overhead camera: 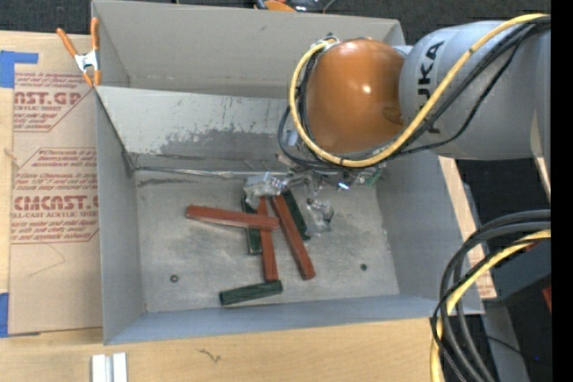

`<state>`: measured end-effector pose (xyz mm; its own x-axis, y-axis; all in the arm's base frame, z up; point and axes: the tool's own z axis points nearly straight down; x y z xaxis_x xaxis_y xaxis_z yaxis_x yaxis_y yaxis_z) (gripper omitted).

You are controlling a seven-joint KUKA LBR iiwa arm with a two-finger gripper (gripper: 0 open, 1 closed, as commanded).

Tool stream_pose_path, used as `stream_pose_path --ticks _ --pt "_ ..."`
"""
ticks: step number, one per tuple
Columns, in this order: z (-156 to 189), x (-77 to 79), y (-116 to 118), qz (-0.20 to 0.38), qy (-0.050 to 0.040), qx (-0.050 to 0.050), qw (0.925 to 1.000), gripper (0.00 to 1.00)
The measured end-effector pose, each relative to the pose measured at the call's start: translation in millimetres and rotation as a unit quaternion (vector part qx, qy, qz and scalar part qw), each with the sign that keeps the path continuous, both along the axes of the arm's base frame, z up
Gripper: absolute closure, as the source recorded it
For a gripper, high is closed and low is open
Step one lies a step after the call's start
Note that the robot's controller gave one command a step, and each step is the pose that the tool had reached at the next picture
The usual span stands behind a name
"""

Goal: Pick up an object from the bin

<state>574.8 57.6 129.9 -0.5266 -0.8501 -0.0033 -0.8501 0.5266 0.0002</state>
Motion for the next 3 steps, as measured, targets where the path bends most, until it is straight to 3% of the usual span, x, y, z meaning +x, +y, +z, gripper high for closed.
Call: stream_pose_path --ticks 1,2,3 --pt "-12.3 14.4 24.8 0.079 -0.0002 0.0 0.9969 0.0" --pt "-60.1 12.5 16.4 0.033 0.0001 -0.001 0.9995 0.0" --pt "-58.1 13.9 17.4 0.032 -0.0017 0.0 0.9995 0.0"
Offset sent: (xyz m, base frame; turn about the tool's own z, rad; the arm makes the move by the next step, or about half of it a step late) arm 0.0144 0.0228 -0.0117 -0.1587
